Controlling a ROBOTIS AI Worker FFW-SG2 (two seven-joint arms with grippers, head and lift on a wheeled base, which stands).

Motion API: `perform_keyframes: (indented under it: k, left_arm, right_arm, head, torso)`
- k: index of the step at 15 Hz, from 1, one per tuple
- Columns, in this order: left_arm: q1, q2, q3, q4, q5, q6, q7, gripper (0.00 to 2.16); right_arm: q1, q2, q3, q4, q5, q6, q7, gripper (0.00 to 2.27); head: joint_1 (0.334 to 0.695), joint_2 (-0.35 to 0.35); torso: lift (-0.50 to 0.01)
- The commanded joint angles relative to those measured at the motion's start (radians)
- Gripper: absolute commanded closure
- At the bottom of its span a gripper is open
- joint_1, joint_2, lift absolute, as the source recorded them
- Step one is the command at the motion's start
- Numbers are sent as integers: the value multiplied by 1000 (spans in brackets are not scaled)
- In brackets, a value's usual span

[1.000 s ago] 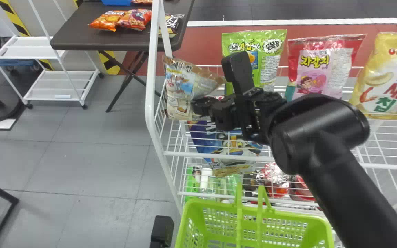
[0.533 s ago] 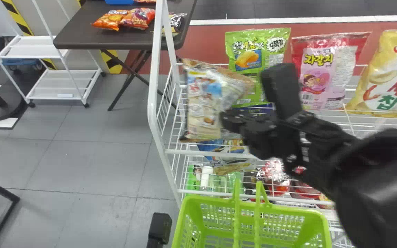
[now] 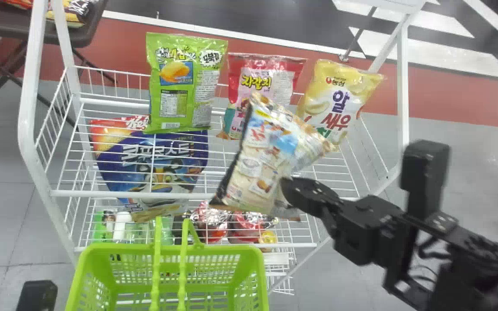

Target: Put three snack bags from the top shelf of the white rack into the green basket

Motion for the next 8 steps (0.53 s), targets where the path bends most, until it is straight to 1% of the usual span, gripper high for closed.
perform_keyframes:
  k: [1, 3, 4, 5, 6, 8]
  left_arm:
    - [19, -8, 1, -21, 0, -21, 10, 2145]
    - [32, -22, -2, -36, -8, -61, 26, 2145]
    - [32, -29, -6, -41, -17, -79, 33, 2145]
    - [29, -29, -17, -45, -18, -101, 44, 2145]
    - [22, -29, -25, -53, -23, -104, 56, 2145]
    - [21, -29, -34, -67, -29, -104, 64, 2145]
  right_arm:
    - [86, 47, -88, -12, -36, 16, 62, 2017]
    - [105, 68, -98, -10, -43, 132, 114, 2017]
    - [126, 93, -98, -5, -43, 166, 148, 2017]
    - [152, 108, -91, 1, -38, 166, 160, 2017]
    - [166, 113, -74, 16, -35, 166, 163, 2017]
    - [175, 111, -2, 68, -27, 169, 165, 2017]
  head:
    - [695, -350]
    - [695, -350]
    - [695, -350]
    - [695, -350]
    - [695, -350]
    - [695, -350]
  torso:
    - [0]
    - [0]
    - [0]
    - [0]
    - [0]
    - [0]
